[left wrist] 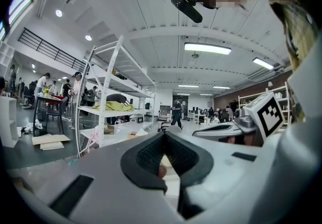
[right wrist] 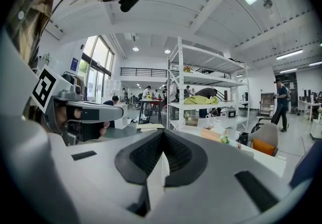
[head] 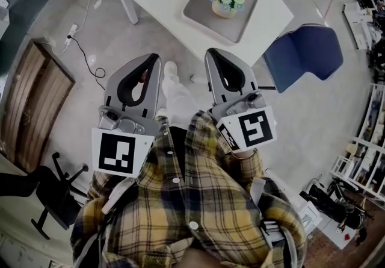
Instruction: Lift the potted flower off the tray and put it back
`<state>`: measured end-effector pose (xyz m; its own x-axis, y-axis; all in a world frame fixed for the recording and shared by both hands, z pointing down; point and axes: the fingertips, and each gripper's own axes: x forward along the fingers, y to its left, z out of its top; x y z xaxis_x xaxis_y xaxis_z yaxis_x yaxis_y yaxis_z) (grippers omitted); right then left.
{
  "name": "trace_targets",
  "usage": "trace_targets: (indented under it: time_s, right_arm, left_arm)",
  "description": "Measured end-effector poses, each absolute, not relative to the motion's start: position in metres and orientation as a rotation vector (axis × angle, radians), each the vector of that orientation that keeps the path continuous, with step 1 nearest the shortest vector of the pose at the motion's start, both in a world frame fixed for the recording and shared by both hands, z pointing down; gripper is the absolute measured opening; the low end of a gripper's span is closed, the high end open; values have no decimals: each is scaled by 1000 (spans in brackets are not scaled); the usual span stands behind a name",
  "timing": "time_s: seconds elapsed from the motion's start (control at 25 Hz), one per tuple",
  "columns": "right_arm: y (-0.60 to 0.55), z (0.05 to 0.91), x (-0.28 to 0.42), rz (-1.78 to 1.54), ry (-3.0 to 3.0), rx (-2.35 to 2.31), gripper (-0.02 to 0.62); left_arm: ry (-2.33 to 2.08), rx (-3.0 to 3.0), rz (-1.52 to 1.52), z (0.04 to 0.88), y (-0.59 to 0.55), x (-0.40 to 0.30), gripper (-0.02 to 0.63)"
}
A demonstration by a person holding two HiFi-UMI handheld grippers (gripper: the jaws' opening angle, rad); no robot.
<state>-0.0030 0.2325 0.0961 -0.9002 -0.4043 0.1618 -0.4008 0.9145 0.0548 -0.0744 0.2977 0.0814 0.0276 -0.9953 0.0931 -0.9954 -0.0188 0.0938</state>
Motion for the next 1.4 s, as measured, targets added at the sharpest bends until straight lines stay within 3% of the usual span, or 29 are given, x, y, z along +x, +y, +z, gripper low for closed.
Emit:
trace_targets:
  time_s: [0.56, 1.4]
  right_arm:
    - [76, 69, -67, -75, -2914, 622, -2]
    - [-33, 79, -27, 29, -2686, 1236, -2]
  left_arm:
    - [-2072, 2220, -10, 56, 125, -133, 8]
    - [-1528, 2609, 123, 69, -18, -110, 8]
